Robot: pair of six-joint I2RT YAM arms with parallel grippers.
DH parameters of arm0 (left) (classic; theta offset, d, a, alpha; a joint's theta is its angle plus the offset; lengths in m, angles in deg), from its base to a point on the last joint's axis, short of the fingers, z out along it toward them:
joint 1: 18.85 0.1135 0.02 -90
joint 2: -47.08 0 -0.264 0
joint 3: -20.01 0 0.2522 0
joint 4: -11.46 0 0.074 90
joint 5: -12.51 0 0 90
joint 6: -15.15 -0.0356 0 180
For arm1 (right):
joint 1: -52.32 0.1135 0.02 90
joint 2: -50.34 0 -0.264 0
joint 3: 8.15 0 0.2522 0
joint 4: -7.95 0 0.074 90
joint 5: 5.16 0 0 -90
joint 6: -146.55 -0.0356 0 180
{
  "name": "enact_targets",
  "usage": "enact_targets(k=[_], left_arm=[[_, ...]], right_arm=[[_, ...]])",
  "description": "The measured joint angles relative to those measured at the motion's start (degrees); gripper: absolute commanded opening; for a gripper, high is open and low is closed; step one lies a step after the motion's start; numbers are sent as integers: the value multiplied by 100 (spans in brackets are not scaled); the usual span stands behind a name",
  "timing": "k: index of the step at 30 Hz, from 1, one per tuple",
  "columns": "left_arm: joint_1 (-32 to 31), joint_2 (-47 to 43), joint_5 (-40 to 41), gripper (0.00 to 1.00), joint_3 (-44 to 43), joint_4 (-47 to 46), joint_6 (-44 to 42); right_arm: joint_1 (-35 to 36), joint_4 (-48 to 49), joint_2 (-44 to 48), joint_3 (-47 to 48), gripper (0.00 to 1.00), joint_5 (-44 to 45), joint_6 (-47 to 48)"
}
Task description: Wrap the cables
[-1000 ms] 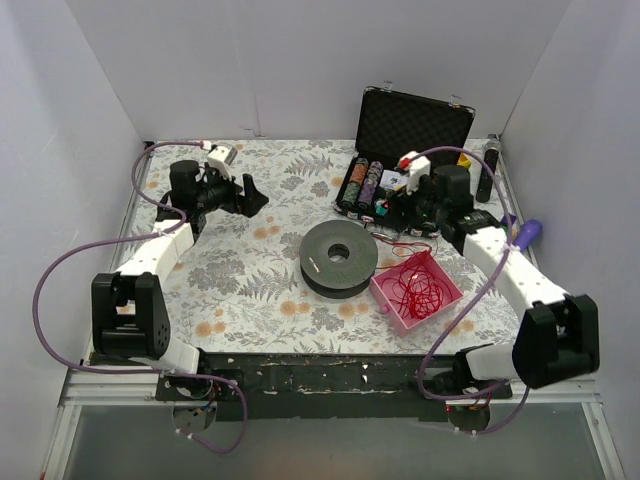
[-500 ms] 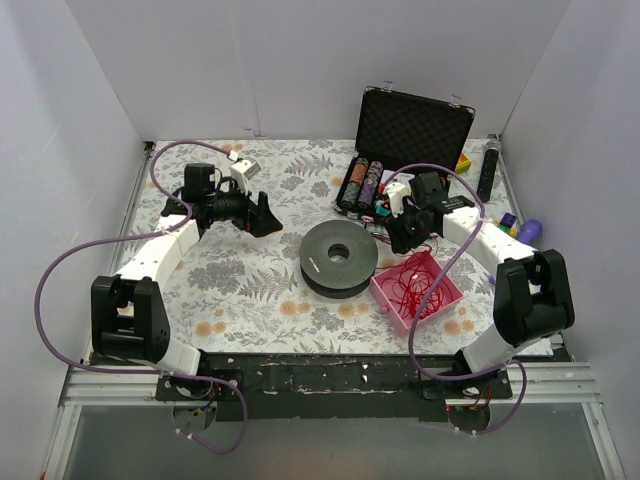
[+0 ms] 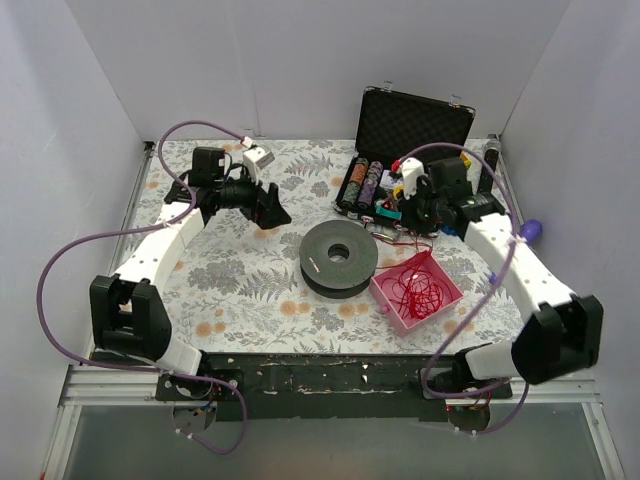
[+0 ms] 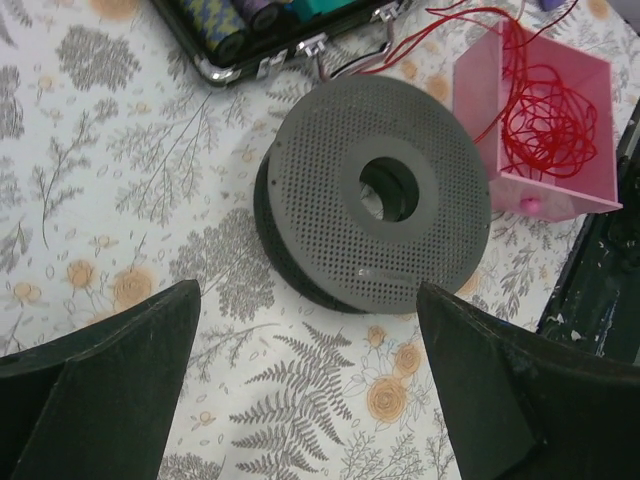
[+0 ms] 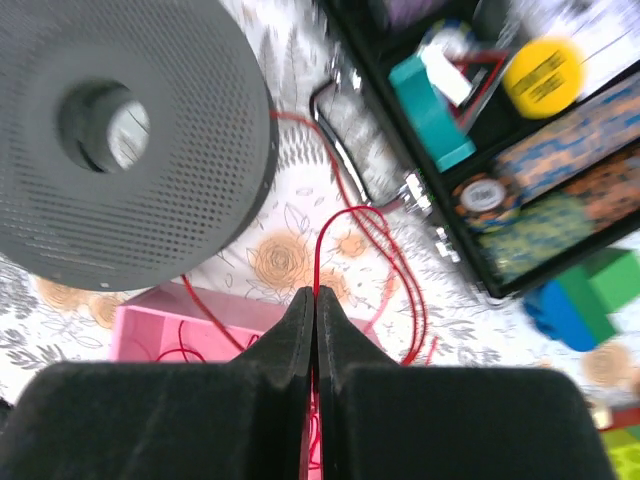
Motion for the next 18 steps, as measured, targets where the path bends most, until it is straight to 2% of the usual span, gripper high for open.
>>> enact_targets(k=[5, 10, 14, 18], left_arm=[[-581, 181, -103, 92, -1008, 610, -190], [-1364, 551, -678, 95, -2345, 1093, -160], [-1895, 837, -911, 98, -3329, 1241, 0], [-2494, 1064, -918, 98, -3987, 1259, 107]], right_arm=[[11, 55, 1320, 271, 1, -323, -26], [22, 177, 2319, 363, 1, -1060, -55], [31, 291, 2710, 647, 1, -1521, -151], [31, 404, 2708, 1353, 1, -1751, -251]])
